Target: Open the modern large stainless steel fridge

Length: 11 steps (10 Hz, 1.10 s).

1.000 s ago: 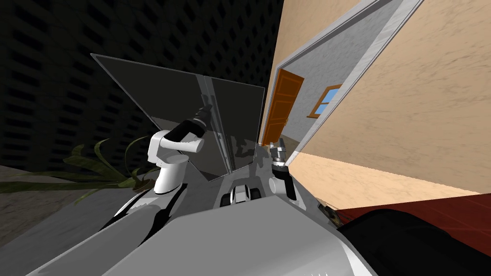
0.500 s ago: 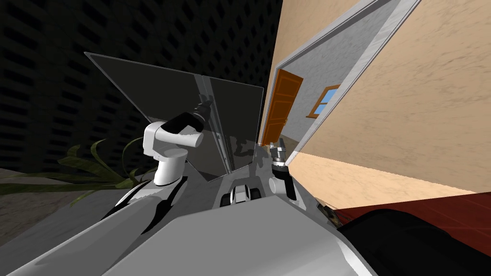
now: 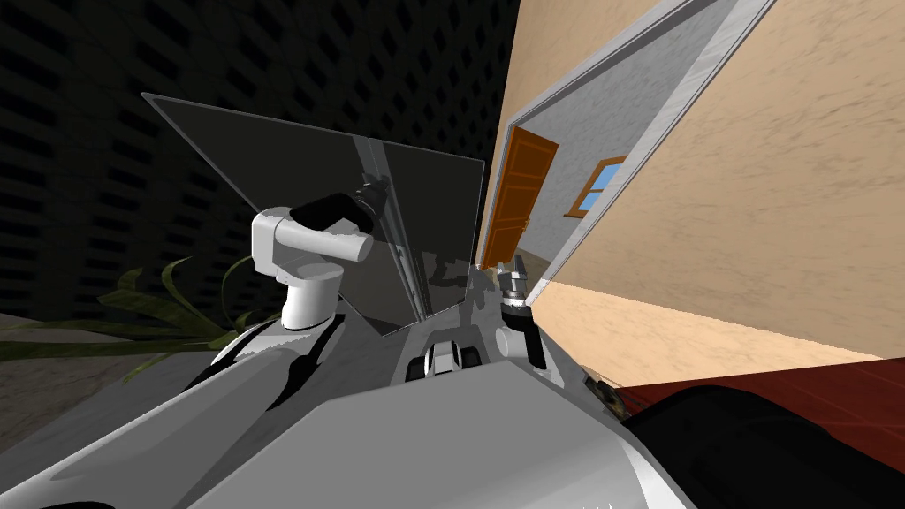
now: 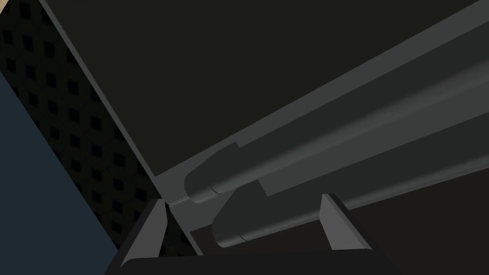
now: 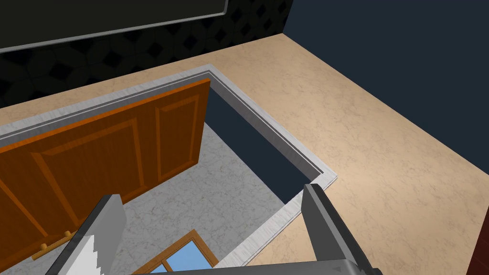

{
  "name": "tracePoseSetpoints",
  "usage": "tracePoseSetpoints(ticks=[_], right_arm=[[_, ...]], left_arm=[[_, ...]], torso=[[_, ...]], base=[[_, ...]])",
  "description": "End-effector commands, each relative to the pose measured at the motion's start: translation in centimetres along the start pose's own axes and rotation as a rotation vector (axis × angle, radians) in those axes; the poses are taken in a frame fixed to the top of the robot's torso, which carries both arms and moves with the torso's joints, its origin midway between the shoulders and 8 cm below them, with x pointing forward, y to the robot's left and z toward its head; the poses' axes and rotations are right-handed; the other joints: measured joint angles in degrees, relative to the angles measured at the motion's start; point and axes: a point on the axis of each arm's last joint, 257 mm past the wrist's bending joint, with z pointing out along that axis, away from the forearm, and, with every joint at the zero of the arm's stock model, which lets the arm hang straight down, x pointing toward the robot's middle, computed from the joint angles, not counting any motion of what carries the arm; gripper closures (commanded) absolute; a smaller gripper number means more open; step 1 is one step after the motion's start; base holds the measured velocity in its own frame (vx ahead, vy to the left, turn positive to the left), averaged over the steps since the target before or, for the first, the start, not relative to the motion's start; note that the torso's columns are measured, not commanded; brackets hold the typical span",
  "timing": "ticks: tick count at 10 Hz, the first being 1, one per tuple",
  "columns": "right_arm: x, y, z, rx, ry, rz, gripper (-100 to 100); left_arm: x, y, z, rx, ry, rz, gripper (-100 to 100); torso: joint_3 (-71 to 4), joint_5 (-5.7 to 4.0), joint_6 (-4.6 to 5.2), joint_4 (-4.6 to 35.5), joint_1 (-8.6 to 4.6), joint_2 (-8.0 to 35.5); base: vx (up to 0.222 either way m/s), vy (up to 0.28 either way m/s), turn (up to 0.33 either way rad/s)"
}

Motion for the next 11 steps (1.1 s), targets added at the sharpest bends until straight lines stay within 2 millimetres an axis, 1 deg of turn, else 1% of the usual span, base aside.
tracePoseSetpoints(ticks=[1, 2, 3, 4, 5, 6, 7, 8, 9, 10, 11], right_arm=[[0.0, 0.0, 0.0, 0.000, 0.000, 0.000, 0], [0.0, 0.0, 0.0, 0.000, 0.000, 0.000, 0], [0.0, 0.0, 0.0, 0.000, 0.000, 0.000, 0], [0.0, 0.0, 0.0, 0.000, 0.000, 0.000, 0], [0.0, 0.0, 0.0, 0.000, 0.000, 0.000, 0], [0.0, 0.0, 0.0, 0.000, 0.000, 0.000, 0], [0.0, 0.0, 0.0, 0.000, 0.000, 0.000, 0], [0.0, 0.0, 0.0, 0.000, 0.000, 0.000, 0], [0.0, 0.0, 0.0, 0.000, 0.000, 0.000, 0], [0.0, 0.0, 0.0, 0.000, 0.000, 0.000, 0], [0.0, 0.0, 0.0, 0.000, 0.000, 0.000, 0]], left_arm=[[-0.3, 0.7, 0.1, -0.047, -0.002, 0.010, -100], [-0.9, -0.1, 0.4, -0.058, -0.009, 0.030, -100], [-0.9, 0.5, 0.4, -0.084, -0.008, 0.029, -100], [-1.5, -0.3, 0.7, -0.090, -0.014, 0.048, -100], [-1.5, 0.4, 0.6, -0.118, -0.013, 0.048, -100], [-2.1, -0.4, 0.8, -0.125, -0.018, 0.066, -100], [-2.1, 0.3, 0.7, -0.153, -0.017, 0.066, -100], [-2.7, -0.3, 0.9, -0.165, -0.023, 0.084, -100], [-2.7, 0.5, 0.7, -0.193, -0.021, 0.083, -100], [-3.3, -0.1, 0.9, -0.206, -0.027, 0.101, -100], [-3.3, 0.6, 0.7, -0.234, -0.026, 0.100, -100]], torso=[[0.0, 0.01, 0.00, 0.0, 0.03, 0.0], [0.0, 0.03, -0.01, 0.0, 0.08, 0.0], [0.0, 0.01, -0.01, 0.0, 0.04, 0.0], [0.0, 0.01, 0.00, 0.0, 0.04, 0.0], [0.0, 0.01, 0.00, 0.0, 0.02, 0.0], [0.0, 0.01, 0.00, 0.0, 0.01, 0.0], [0.0, -0.02, 0.01, 0.0, -0.01, 0.0], [-0.1, 0.00, 0.00, 0.0, 0.05, -0.1], [-0.1, 0.00, 0.01, 0.0, 0.07, -0.1], [-0.1, 0.02, 0.00, 0.0, 0.12, -0.1], [-0.2, 0.01, 0.00, 0.0, 0.15, -0.2]], base=[[0.011, -0.010, 0.000], [0.022, -0.016, 0.004], [0.024, -0.015, 0.005], [0.033, -0.016, 0.008], [0.029, -0.019, 0.006], [0.039, -0.029, 0.012], [0.027, -0.028, 0.008], [0.025, -0.031, 0.013], [0.025, -0.022, 0.007], [0.034, -0.015, 0.011], [0.033, -0.015, 0.002]])
